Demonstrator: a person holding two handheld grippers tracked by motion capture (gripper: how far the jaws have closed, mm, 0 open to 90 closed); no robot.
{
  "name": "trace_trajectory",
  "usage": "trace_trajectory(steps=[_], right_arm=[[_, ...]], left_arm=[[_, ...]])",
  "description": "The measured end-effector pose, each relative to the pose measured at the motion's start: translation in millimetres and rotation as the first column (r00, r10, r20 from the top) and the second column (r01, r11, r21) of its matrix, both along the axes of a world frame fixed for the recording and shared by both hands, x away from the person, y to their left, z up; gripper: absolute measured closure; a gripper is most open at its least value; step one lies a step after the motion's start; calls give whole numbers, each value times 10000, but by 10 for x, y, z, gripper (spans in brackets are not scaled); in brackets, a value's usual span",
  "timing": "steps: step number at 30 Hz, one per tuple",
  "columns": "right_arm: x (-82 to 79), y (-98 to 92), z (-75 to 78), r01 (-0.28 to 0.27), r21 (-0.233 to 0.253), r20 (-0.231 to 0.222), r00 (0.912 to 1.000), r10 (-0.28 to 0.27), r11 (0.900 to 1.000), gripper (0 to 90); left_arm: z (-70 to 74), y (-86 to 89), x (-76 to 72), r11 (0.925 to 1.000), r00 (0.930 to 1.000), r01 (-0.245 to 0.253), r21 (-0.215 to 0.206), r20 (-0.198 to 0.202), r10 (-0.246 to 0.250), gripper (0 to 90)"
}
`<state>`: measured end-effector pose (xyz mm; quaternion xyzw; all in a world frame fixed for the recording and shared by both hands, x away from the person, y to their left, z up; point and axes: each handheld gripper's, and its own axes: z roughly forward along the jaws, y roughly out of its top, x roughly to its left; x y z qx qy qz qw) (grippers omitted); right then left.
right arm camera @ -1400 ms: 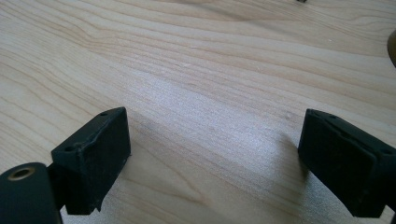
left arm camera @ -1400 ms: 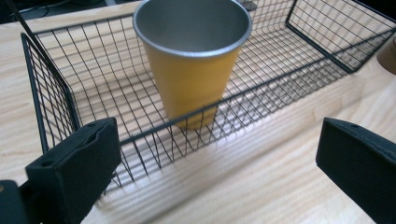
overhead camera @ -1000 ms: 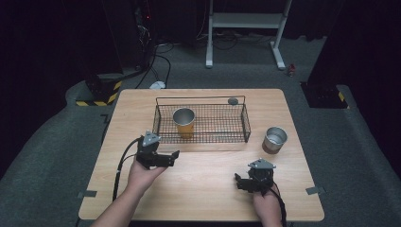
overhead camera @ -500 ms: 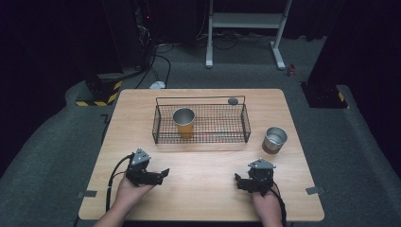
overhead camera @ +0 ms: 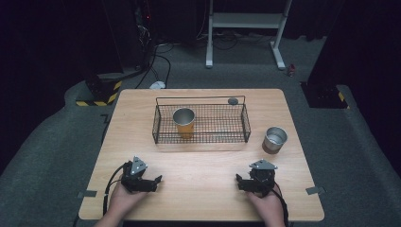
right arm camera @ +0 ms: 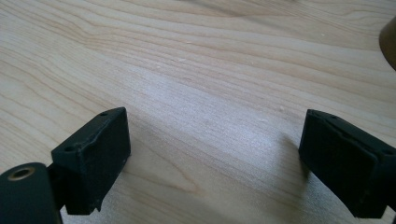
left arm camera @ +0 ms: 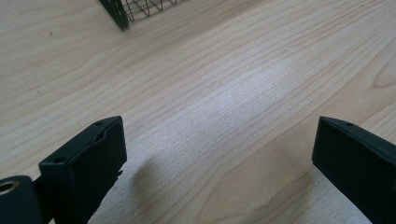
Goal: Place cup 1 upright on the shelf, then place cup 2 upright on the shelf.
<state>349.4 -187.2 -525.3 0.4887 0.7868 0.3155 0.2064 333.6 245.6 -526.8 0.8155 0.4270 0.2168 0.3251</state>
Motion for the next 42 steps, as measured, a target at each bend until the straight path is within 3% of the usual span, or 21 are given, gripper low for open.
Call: trace_trajectory(steps=[1,3,9,15,30,42], right_arm=[[-4,-2,0,29,0,-11,10000,-29,10000,90],[-11,-7,1,116,-11,-9,9999,-116,9999,91],[-13,-14,8,268,24,27,9996,-268,9996,91],[-29,-65,67,279,48,550,9981,-281,9996,90],[-8,-211,135,473,346,1058,9931,-507,9983,90],[1,-404,134,1343,459,1326,9813,-1393,9899,91]], left_arm=[[-18,-7,23,9998,9994,-26,-222,-357,18,8],[-32,6,35,9985,9984,-273,-478,-517,248,1],[-39,6,12,9977,9982,-421,-525,-440,398,1],[-38,8,9,9977,9981,-415,-543,-468,390,3],[-38,31,-27,9968,9975,-585,-540,-431,562,13],[-37,39,-34,9967,9973,-607,-542,-455,583,13]])
